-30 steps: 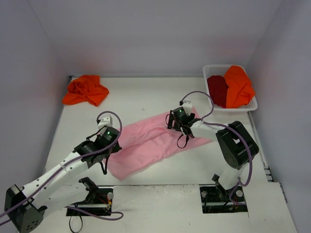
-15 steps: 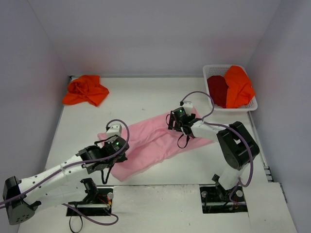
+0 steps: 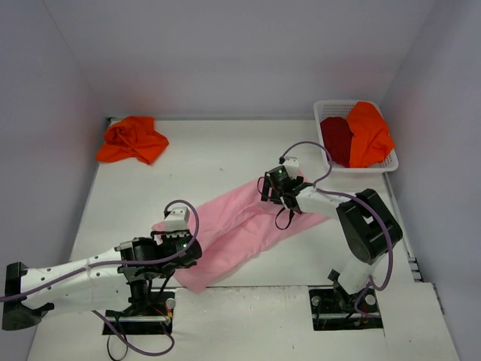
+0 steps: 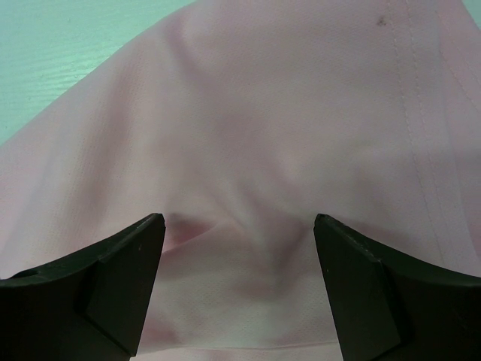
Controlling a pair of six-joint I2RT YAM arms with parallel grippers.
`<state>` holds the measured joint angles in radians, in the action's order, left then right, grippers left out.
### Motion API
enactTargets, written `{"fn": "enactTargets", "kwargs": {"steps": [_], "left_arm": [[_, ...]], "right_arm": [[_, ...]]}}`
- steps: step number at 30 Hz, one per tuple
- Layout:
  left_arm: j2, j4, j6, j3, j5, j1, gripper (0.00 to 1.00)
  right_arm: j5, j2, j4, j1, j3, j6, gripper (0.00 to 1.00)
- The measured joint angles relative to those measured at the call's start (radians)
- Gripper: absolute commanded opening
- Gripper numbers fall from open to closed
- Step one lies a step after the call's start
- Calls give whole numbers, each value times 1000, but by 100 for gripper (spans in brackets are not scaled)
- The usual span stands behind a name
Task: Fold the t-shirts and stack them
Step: Fold the tshirt
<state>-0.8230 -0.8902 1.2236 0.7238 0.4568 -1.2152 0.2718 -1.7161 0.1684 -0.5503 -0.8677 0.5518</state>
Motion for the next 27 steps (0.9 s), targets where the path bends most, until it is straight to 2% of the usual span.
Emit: {"fn": "enactTargets", "kwargs": {"steps": [6,10,13,14,17,27], "left_arm": [[-40,-23,70,0,30,-67,0],[-65,-27,99,6,56,-103,23],[-76,-28,113,20,71,-122,31],[-80,-29,116,26,78,-127,37],[-87,-30,122,41,98,-139,46],[-87,-41,111,73,193,-141,51]], "right_arm": [[0,11,-2,0,0,0,77],[1,11,-6,0,0,-2,77],[1,11,-9,0,0,-3,77],[1,11,-9,0,0,-3,77],[1,11,-10,1,0,-3,77],[1,11,-16,9,0,-10,78]]}}
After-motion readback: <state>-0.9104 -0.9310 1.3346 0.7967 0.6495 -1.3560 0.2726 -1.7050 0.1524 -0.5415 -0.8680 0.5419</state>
